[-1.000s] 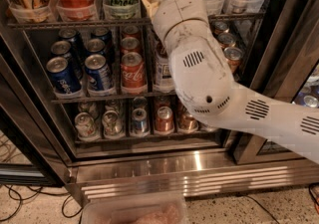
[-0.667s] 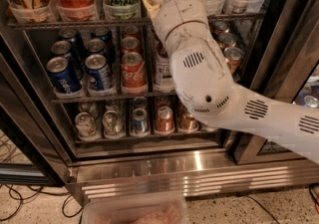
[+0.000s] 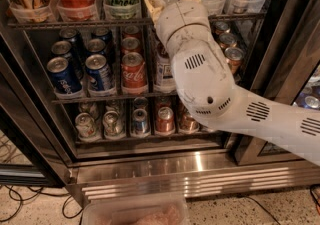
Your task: Pick water bottle from top shelf of fridge
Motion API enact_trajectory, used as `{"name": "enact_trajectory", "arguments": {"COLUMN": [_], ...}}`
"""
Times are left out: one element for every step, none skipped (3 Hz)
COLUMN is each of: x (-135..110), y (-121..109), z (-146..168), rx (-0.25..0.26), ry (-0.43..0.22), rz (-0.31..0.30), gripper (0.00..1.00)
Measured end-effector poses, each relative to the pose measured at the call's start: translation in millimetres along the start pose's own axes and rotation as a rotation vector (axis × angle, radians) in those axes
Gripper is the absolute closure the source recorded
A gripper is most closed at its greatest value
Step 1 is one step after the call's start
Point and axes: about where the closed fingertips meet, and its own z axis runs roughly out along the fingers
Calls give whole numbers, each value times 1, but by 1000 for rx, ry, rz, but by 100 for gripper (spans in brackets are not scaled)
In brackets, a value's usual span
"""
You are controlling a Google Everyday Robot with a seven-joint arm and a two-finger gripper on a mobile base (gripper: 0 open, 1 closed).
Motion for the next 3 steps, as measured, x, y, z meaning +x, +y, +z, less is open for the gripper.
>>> {"name": "enact_trajectory", "arguments": {"x": [0,3,19], "y": [0,0,5], "z": [0,1,10], "rx": [0,0,14], "ry": [0,0,-12], "rz": [0,0,0], "gripper": [81,100,100]}}
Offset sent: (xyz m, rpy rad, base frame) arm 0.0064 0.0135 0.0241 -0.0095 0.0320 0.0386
